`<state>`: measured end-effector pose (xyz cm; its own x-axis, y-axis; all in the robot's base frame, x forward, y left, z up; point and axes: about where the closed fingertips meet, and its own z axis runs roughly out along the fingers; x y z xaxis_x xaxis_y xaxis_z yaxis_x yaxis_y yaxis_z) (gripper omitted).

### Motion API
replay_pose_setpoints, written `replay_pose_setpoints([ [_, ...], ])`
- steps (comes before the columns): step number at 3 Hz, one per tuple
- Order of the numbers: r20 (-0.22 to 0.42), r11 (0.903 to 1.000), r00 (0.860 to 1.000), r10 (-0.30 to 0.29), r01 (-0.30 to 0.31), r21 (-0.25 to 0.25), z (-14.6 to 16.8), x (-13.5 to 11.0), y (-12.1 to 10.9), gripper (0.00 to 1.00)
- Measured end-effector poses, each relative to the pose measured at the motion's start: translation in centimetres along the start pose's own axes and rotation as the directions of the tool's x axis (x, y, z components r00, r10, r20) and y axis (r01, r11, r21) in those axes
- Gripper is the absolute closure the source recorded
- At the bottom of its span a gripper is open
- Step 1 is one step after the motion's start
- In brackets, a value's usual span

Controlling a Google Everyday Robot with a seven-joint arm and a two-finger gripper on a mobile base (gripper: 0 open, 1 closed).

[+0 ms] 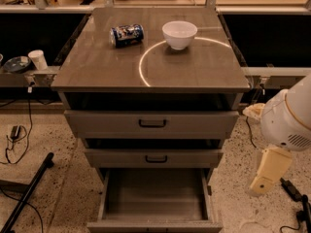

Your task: Close bottom drawer

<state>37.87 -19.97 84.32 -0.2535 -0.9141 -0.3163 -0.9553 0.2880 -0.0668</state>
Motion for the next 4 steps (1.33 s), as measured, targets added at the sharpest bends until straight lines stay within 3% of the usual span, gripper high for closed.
replay_pose_setpoints([
  [2,0.001,0.9995,1.0,0.026,-0.026,-0.02,2.9,1.0,1.5,0.0],
  [4,-0.005,0.9999,1.0,0.012,-0.012,0.01,5.1,0.8,2.9,0.0],
])
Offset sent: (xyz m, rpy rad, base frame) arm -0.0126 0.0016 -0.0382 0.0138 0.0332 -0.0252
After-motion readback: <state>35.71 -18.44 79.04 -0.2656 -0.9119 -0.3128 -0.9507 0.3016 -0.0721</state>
